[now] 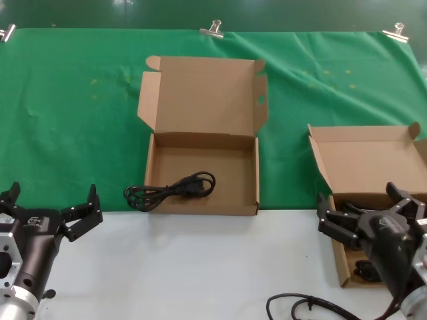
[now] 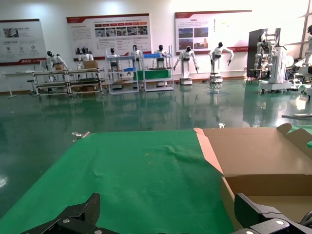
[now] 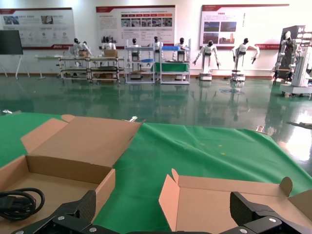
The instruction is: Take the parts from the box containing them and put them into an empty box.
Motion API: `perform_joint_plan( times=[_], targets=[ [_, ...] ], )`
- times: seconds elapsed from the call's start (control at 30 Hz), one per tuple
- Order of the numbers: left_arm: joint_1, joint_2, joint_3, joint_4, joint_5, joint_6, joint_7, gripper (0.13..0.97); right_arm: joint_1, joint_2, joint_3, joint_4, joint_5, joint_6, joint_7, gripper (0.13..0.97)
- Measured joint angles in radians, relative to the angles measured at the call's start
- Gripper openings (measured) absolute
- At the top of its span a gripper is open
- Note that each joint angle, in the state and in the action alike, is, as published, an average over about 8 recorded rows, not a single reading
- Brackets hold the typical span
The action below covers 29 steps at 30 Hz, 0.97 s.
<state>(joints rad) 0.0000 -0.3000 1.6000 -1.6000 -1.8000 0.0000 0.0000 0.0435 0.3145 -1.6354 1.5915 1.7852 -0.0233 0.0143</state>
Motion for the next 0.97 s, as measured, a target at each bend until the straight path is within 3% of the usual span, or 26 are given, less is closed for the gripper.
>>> perform_joint_plan(
  times=[0.97],
  targets=[
    [0.000,0.000,0.000,0.000,0.000,0.000,0.000,0.966,0.000,0.000,0.000,0.000,0.000,0.000,0.000,0.966]
  ],
)
